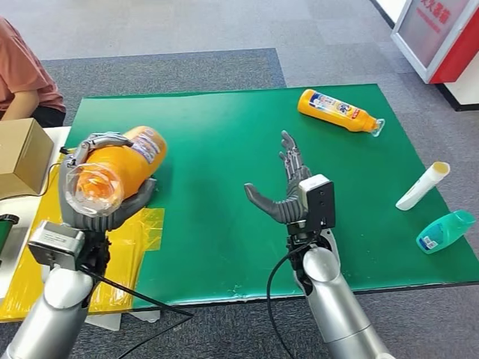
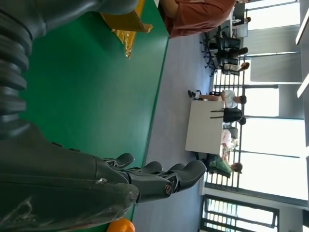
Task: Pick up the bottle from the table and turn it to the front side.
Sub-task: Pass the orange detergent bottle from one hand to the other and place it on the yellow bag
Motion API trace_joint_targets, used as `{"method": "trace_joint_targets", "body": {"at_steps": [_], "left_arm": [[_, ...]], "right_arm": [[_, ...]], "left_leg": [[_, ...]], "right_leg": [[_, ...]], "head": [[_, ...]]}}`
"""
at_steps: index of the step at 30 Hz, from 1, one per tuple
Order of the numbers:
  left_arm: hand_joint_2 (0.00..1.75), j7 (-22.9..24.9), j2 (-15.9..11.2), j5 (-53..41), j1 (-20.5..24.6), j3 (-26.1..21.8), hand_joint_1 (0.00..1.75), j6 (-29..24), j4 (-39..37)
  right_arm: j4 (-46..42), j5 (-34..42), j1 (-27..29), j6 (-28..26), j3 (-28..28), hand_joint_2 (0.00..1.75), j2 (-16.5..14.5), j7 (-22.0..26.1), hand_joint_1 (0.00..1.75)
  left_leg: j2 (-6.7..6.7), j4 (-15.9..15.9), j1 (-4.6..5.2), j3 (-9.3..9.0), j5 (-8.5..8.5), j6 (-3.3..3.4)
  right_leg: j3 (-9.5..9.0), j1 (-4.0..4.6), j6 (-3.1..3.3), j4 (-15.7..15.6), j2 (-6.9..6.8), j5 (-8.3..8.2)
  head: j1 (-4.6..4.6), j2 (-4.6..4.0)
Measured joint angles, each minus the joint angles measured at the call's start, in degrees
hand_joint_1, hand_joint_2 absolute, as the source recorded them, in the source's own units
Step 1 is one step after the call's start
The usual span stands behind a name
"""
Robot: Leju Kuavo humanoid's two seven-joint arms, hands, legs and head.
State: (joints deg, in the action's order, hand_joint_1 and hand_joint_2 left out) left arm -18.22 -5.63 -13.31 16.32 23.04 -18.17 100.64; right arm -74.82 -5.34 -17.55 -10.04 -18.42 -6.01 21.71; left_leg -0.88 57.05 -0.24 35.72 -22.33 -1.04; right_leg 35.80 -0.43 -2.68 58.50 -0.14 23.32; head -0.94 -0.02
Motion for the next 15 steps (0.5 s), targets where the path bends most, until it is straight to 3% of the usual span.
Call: {"method": "trace_joint_targets", "body": {"at_steps": [5,9,12,15], "left_arm": [[1.75,1.90,-0.31,-10.36,-0.68,-0.66,1.75,-4.87,0.33],[1.75,11.85,-0.53,-39.86,-1.91,-1.13,1.75,-10.72,0.64],[1.75,20.35,-0.91,-59.86,-2.59,-1.22,1.75,-8.19,0.64],[1.75,25.87,-1.35,-68.29,-2.53,-1.01,1.75,-2.88,0.49]], "right_arm": [[-0.77,-0.32,0.46,-0.15,0.66,1.75,0.00,-0.05,0.00],[-1.86,-1.08,0.86,0.04,1.35,1.75,0.00,-0.74,0.00],[-2.74,-1.72,1.09,0.60,1.90,1.75,-0.04,-1.43,0.00],[-3.68,-2.26,1.63,1.15,2.45,1.75,-0.13,-2.03,0.00]], "left_leg": [[0.00,0.00,0.00,0.00,0.00,0.00],[0.00,0.00,0.00,0.00,0.00,0.00],[0.00,0.00,0.00,0.00,0.00,0.00],[0.00,0.00,0.00,0.00,0.00,0.00]], "right_leg": [[0.00,0.00,0.00,0.00,0.00,0.00],[0.00,0.00,0.00,0.00,0.00,0.00],[0.01,0.00,0.00,0.00,0.00,0.00],[0.02,0.00,0.00,0.00,0.00,0.00]], "head": [[0.00,0.00],[0.00,0.00],[0.01,0.00],[0.01,0.00]]}}
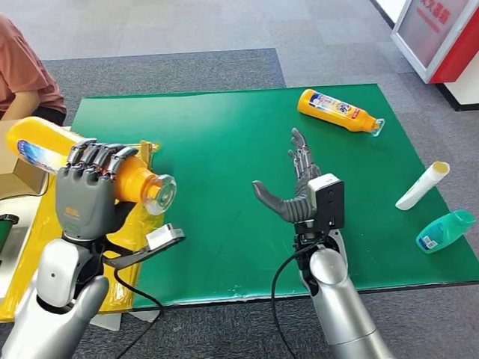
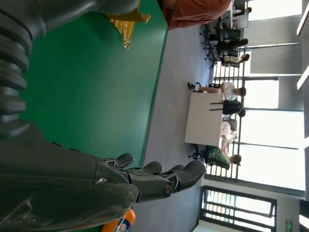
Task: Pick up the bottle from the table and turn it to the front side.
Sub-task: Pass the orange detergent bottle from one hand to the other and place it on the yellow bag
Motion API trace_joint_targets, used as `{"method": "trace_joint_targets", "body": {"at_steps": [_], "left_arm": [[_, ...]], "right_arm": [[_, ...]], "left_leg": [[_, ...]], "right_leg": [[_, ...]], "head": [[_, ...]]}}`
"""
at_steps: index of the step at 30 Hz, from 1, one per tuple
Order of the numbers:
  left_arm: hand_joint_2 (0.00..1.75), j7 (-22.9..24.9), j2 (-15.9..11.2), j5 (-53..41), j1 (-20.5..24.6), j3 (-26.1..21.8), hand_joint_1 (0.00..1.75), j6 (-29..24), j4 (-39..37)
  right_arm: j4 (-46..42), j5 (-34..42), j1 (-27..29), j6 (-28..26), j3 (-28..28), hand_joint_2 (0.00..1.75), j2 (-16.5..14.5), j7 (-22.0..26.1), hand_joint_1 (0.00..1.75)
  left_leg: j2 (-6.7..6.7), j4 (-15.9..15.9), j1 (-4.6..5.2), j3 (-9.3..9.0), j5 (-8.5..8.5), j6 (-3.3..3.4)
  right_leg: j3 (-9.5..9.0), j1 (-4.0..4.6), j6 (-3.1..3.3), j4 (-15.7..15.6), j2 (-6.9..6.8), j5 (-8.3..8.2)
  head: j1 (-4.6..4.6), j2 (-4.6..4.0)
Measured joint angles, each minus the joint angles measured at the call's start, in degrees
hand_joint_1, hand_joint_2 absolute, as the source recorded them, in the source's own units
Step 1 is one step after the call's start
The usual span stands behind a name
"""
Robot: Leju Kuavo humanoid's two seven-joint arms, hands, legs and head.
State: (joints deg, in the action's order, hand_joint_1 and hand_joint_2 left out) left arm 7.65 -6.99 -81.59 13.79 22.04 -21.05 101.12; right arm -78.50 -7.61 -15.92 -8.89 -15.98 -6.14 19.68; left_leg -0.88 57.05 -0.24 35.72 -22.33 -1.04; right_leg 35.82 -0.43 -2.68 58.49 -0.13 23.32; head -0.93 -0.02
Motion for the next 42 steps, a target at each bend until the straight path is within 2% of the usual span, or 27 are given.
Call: {"method": "trace_joint_targets", "body": {"at_steps": [3,6,13,21,27,35,36,39,40,42], "left_arm": [[1.75,5.35,-1.28,-5.11,0.95,1.25,1.75,8.72,-1.31],[1.75,8.65,-3.11,-6.34,1.63,2.86,1.75,12.92,-3.35],[1.75,9.01,-5.20,-5.31,2.08,4.01,1.75,20.25,-10.71],[1.75,4.11,-5.84,4.59,4.63,4.06,1.75,24.36,-22.69],[1.75,3.14,-5.88,7.07,6.45,4.07,1.75,24.98,-29.70],[1.75,2.98,-5.77,8.66,7.96,3.60,1.75,20.70,-37.42],[1.75,2.98,-5.71,8.66,8.09,3.37,1.46,20.19,-38.27],[1.75,2.98,-5.52,8.66,8.30,2.79,0.15,19.28,-40.36],[1.75,2.98,-5.42,8.64,8.31,2.59,0.00,19.01,-41.01],[1.75,2.97,-5.06,8.49,8.33,2.04,0.00,18.29,-42.07]], "right_arm": [[-1.22,-1.11,0.59,1.36,0.87,1.75,-0.27,-0.81,0.00],[-2.24,-1.87,1.16,2.47,1.74,1.75,-0.67,-1.32,0.00],[-3.53,-2.94,1.76,3.95,3.33,1.75,-1.49,-2.03,0.00],[-3.53,-3.28,1.25,4.64,3.69,1.75,-2.31,-2.11,0.00],[-3.35,-3.28,0.79,4.66,3.69,1.75,-2.52,-2.11,0.00],[-3.85,-3.28,0.61,4.87,2.86,1.75,-3.02,-2.44,0.00],[-4.06,-3.28,0.62,4.93,2.62,1.75,-3.04,-2.49,0.00],[-4.71,-3.39,0.62,5.10,1.85,1.75,-3.07,-2.68,0.00],[-4.95,-3.48,0.64,5.15,1.60,1.75,-3.07,-2.79,0.00],[-5.45,-3.63,0.69,5.16,1.13,1.75,-3.08,-2.99,0.00]], "left_leg": [[0.00,0.00,0.00,0.00,0.02,-0.02],[-0.03,0.00,-0.01,0.00,0.05,-0.07],[-0.03,0.00,-0.01,0.02,0.06,-0.07],[-0.02,0.00,0.00,0.04,0.09,-0.06],[-0.02,0.00,0.00,0.05,0.10,-0.07],[-0.02,0.00,-0.01,0.06,0.11,-0.08],[-0.02,0.00,-0.01,0.06,0.11,-0.08],[-0.02,0.00,-0.01,0.06,0.11,-0.08],[-0.02,0.00,-0.01,0.05,0.11,-0.08],[-0.02,0.00,-0.01,0.06,0.11,-0.08]], "right_leg": [[0.01,0.00,0.03,0.00,0.01,-0.02],[0.04,0.01,0.10,0.00,0.02,-0.07],[0.06,0.01,0.10,0.00,0.02,-0.07],[0.05,0.01,0.10,0.00,0.01,-0.09],[0.06,0.01,0.10,0.00,0.01,-0.10],[0.07,0.02,0.10,0.01,0.01,-0.10],[0.07,0.02,0.10,0.01,0.02,-0.10],[0.07,0.02,0.10,0.01,0.01,-0.09],[0.07,0.02,0.10,0.01,0.01,-0.09],[0.07,0.02,0.10,0.01,0.01,-0.09]], "head": [[-0.01,0.00],[-0.01,0.00],[-0.01,0.00],[0.00,0.00],[0.00,0.00],[0.00,0.00],[0.01,0.00],[0.01,0.00],[0.00,0.00],[-0.01,0.00]]}}
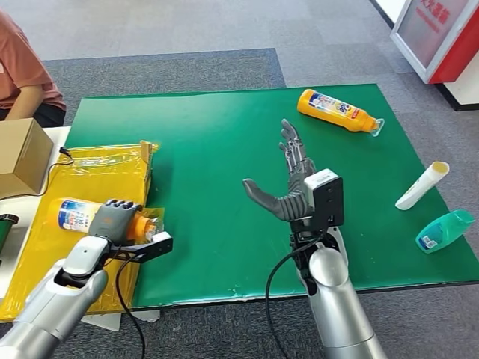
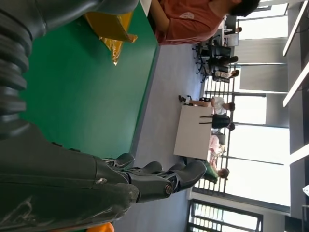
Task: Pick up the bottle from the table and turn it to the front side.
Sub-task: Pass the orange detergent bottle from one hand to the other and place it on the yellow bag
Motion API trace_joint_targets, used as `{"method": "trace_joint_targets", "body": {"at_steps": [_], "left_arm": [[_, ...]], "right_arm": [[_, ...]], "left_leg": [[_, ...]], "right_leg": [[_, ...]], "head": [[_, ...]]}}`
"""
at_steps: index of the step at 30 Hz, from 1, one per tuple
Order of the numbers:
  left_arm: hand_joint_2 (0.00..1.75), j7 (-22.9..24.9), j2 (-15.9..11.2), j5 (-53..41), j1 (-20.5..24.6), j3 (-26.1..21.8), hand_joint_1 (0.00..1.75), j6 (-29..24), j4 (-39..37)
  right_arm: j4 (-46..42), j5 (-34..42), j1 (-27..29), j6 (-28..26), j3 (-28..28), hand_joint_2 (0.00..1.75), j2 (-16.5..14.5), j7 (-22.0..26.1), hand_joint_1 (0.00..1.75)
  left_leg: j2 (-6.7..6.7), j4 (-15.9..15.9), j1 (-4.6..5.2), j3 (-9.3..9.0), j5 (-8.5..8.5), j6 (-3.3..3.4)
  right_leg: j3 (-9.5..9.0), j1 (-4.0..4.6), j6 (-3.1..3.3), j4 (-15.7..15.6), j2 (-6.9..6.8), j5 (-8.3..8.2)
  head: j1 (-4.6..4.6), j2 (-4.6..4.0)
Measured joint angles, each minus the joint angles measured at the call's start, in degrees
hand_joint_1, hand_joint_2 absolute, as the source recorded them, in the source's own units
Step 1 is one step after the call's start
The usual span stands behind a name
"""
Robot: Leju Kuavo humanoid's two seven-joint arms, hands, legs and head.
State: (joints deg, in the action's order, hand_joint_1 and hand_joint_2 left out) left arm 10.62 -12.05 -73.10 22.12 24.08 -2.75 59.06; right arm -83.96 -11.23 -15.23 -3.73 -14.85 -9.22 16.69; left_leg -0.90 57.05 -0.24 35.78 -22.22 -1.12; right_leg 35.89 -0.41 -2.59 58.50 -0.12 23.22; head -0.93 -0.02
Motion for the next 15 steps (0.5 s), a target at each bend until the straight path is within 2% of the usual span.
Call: {"method": "trace_joint_targets", "body": {"at_steps": [15], "left_arm": [[1.75,-1.02,2.54,0.32,-1.21,-2.75,0.00,-2.18,-0.98]], "right_arm": [[-1.37,-0.33,0.43,-0.43,-1.20,1.75,-0.02,-0.60,0.00]], "left_leg": [[0.00,0.00,0.00,0.00,0.00,-0.01]], "right_leg": [[-0.02,0.00,0.00,0.00,0.00,0.00]], "head": [[0.00,0.00]]}}
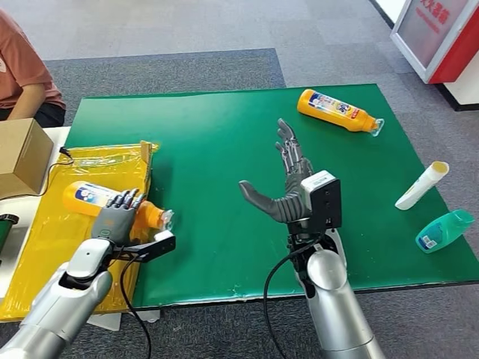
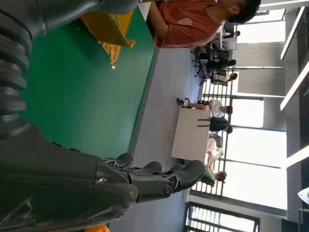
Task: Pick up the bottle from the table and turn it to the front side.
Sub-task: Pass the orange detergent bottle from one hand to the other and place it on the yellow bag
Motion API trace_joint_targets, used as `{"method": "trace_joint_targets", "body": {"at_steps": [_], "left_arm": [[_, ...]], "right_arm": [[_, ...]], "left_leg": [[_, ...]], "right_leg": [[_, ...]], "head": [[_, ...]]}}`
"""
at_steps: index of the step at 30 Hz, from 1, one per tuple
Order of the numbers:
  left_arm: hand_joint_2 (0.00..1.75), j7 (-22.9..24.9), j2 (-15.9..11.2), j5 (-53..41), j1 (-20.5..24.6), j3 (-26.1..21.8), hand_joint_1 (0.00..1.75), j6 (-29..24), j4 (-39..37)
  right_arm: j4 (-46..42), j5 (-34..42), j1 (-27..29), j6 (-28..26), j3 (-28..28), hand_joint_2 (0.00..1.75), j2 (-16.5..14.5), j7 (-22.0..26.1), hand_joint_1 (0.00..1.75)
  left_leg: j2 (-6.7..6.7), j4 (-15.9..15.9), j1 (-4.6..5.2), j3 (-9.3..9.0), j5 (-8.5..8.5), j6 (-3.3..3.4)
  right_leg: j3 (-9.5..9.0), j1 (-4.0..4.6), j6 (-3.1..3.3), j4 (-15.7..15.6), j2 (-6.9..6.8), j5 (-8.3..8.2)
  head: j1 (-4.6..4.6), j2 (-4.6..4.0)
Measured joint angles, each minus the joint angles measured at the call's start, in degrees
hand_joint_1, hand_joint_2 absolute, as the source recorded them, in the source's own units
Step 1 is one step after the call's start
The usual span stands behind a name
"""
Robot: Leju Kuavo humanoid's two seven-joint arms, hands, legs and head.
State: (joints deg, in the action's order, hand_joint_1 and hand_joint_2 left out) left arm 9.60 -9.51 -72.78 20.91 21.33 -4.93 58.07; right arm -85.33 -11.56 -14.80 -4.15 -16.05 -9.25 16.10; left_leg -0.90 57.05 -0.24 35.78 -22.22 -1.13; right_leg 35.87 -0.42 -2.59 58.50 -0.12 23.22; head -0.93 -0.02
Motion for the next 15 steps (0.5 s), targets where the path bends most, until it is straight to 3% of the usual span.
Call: {"method": "trace_joint_targets", "body": {"at_steps": [6,15], "left_arm": [[1.75,-4.19,1.06,7.39,-3.05,-2.31,0.00,-2.66,2.48],[1.75,-18.62,3.55,39.09,-10.91,-10.56,0.00,-2.60,14.02]], "right_arm": [[-0.04,-0.51,0.18,-0.12,-0.10,1.75,0.01,-0.08,0.00],[0.21,-0.03,0.98,-1.81,-0.08,1.75,0.28,0.03,0.00]], "left_leg": [[0.00,0.00,0.00,0.00,0.00,0.00],[-0.02,0.00,0.00,0.03,-0.02,0.00]], "right_leg": [[0.01,0.00,0.00,0.00,0.00,0.00],[0.05,0.00,0.01,0.00,0.01,0.01]], "head": [[0.00,0.00],[0.01,0.00]]}}
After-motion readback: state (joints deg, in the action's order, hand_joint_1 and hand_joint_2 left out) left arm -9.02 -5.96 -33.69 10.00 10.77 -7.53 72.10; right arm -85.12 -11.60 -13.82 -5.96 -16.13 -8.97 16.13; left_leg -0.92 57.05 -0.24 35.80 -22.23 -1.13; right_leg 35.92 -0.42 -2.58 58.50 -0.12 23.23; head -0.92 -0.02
